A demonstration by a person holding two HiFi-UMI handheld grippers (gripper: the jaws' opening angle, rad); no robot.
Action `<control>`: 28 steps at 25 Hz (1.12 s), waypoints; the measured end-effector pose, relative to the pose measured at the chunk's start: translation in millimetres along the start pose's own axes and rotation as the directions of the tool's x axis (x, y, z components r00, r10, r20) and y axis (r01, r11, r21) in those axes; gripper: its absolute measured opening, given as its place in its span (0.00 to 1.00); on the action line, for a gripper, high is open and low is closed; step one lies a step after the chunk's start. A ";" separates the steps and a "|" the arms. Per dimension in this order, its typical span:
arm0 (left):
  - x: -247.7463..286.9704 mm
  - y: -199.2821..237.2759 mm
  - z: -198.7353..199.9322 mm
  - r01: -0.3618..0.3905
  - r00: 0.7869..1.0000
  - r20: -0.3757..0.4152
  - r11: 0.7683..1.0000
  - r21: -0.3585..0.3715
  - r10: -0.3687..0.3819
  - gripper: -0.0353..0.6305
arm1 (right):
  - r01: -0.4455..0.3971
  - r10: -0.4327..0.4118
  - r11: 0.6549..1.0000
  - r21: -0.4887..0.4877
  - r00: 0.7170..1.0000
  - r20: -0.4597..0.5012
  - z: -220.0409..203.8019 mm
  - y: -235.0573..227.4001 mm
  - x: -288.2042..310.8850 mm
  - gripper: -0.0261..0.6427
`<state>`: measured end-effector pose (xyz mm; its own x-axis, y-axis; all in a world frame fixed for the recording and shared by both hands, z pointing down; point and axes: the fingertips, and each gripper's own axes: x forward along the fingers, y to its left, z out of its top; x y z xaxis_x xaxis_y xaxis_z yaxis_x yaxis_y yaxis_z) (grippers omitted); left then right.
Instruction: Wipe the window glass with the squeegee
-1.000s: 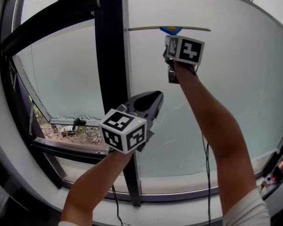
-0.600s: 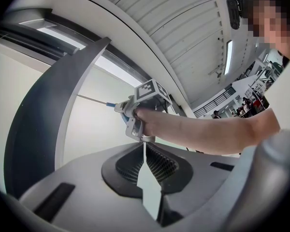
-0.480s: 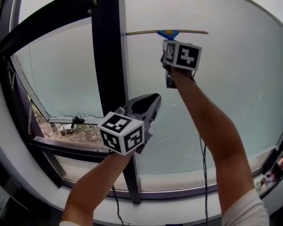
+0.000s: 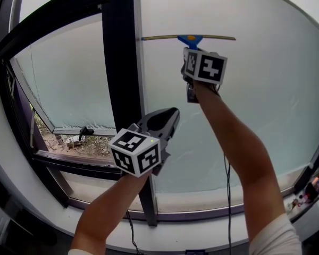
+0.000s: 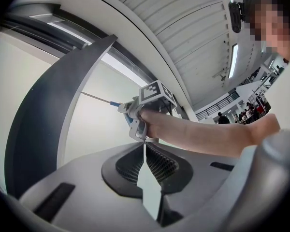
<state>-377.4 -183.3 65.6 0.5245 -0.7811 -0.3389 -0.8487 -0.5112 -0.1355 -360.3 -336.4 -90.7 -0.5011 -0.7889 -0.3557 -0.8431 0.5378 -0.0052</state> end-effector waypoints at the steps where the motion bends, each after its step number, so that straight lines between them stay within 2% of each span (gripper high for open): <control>1: -0.5 -0.4 -2.1 0.001 1.000 -0.002 1.000 -0.004 -0.001 0.11 | 0.001 -0.001 1.000 -0.002 1.000 -0.001 -2.1 -0.3 -0.4 0.27; 28: -14.8 -11.8 -46.9 0.006 0.999 -0.034 0.998 -0.066 -0.008 0.11 | -0.006 0.005 1.000 -0.016 1.000 -0.027 -46.9 -2.0 -19.8 0.27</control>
<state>-372.0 -182.5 115.9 0.5337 -0.7886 -0.3056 -0.8392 -0.5385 -0.0758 -357.8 -335.8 -39.8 -0.5108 -0.7938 -0.3300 -0.8431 0.5377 0.0115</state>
